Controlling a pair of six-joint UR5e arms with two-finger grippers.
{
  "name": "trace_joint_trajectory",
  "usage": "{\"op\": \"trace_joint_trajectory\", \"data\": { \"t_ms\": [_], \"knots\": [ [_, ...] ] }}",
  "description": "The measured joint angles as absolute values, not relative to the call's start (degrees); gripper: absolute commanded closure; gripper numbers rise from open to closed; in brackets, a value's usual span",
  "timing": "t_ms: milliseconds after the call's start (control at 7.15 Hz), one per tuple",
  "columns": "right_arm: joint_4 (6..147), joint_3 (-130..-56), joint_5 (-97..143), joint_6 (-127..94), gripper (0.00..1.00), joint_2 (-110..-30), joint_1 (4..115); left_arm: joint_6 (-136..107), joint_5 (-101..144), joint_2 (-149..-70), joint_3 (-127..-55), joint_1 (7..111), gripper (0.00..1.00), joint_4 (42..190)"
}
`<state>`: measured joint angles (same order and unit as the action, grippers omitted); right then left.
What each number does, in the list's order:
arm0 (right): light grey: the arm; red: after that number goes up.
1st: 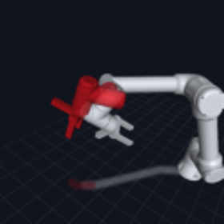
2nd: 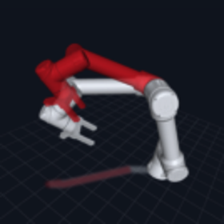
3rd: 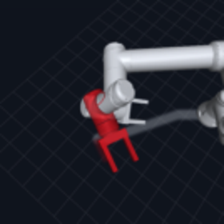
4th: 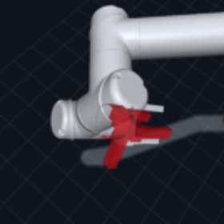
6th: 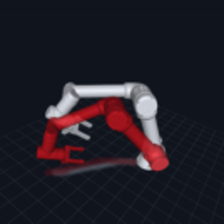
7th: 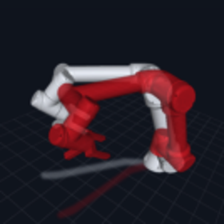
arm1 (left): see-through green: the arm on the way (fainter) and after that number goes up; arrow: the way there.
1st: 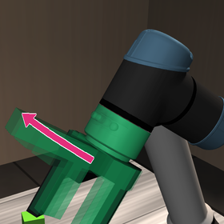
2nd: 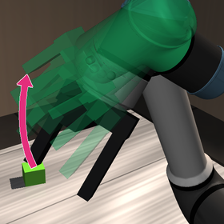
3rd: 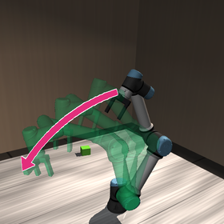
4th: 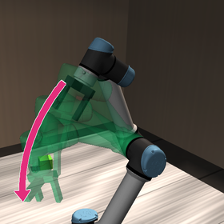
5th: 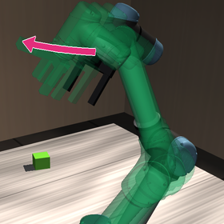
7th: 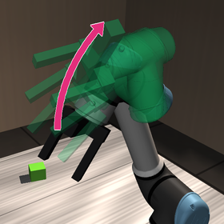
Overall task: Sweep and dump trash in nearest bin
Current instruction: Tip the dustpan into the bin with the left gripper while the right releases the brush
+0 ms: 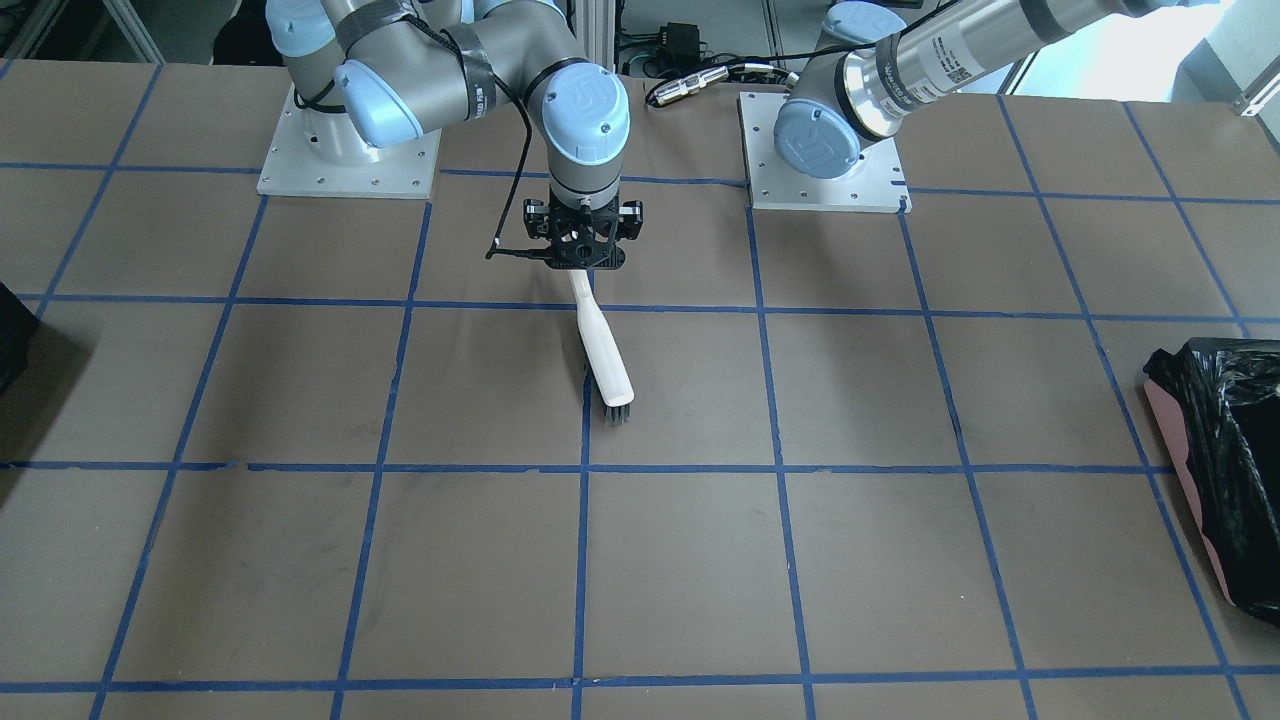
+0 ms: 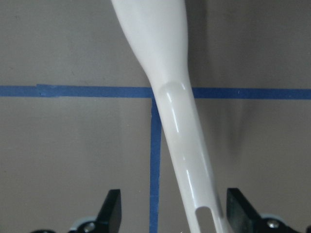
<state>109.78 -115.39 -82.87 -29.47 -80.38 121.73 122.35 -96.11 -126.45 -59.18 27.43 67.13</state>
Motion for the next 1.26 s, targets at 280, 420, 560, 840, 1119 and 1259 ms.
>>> {"op": "trace_joint_trajectory", "data": {
  "t_ms": [280, 420, 560, 840, 1119, 1259],
  "knots": [
    [109.9, -114.8, -83.2, -29.2, 0.14, -80.6, 121.6, 124.8, -101.2, -125.3, -62.7, 32.2, 1.0, 61.6],
    [109.6, -113.7, -83.8, -29.0, 0.12, -81.0, 121.4, 127.4, -103.1, -124.4, -66.0, 33.6, 1.0, 55.5],
    [109.0, -111.7, -84.7, -28.9, 0.06, -81.7, 121.2, 129.9, -104.6, -123.4, -69.2, 34.2, 1.0, 49.7],
    [104.9, -105.0, -87.9, -28.8, 0.0, -84.3, 119.7, 132.6, -105.5, -121.9, -71.8, 34.4, 1.0, 45.4],
    [95.6, -92.8, -89.5, -28.6, 0.0, -85.4, 114.6, 133.6, -105.6, -120.6, -72.1, 34.6, 1.0, 44.8],
    [91.0, -87.3, -89.8, -27.6, 0.0, -85.6, 110.8, 134.7, -105.6, -120.0, -72.1, 34.8, 1.0, 44.5]
  ]
}}
